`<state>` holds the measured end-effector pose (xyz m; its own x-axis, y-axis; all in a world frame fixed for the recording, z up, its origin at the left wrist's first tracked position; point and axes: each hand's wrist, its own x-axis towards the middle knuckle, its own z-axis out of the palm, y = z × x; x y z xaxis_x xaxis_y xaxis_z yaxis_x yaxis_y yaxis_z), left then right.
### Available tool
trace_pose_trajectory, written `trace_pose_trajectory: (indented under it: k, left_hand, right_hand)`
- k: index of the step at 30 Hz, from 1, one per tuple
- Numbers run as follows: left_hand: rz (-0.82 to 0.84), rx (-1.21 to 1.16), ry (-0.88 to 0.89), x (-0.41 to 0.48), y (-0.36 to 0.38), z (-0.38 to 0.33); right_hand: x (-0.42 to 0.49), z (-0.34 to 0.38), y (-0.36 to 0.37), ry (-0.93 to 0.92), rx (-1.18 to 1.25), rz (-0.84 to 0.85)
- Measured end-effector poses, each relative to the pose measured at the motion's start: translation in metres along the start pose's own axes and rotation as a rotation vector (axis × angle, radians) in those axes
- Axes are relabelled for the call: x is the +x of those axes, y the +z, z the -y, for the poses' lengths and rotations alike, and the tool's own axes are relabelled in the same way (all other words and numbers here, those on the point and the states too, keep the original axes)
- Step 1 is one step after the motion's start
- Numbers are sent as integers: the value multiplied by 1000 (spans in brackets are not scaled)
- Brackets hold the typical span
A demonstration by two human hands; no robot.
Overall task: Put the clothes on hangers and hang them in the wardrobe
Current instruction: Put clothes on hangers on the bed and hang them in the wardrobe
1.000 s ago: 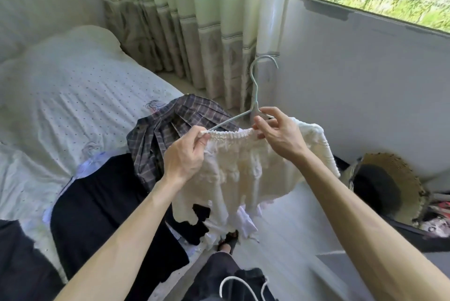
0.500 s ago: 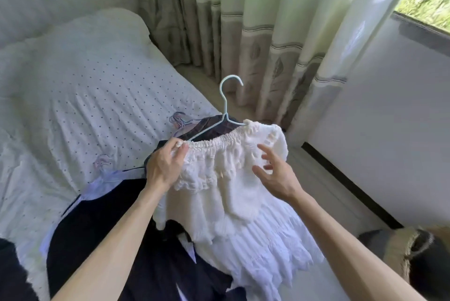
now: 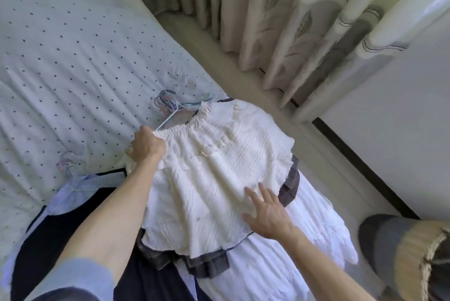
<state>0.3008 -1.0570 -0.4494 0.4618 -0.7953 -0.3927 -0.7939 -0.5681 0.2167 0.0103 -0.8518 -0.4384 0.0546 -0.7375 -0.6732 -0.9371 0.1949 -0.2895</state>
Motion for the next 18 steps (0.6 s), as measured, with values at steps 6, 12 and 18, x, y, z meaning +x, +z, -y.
trace_pose_trajectory:
  k: [6,12,18]
  left_hand:
    - [49,99,94,-28,45,51]
    - [-53,151,712,-102,65,45]
    - [712,639,457,-160,98,54]
  right_hand:
    - [-5,-14,36,72,-17,68]
    - [-11,-4,36,65,-44,59]
    - [-18,2,11,80,-111,130]
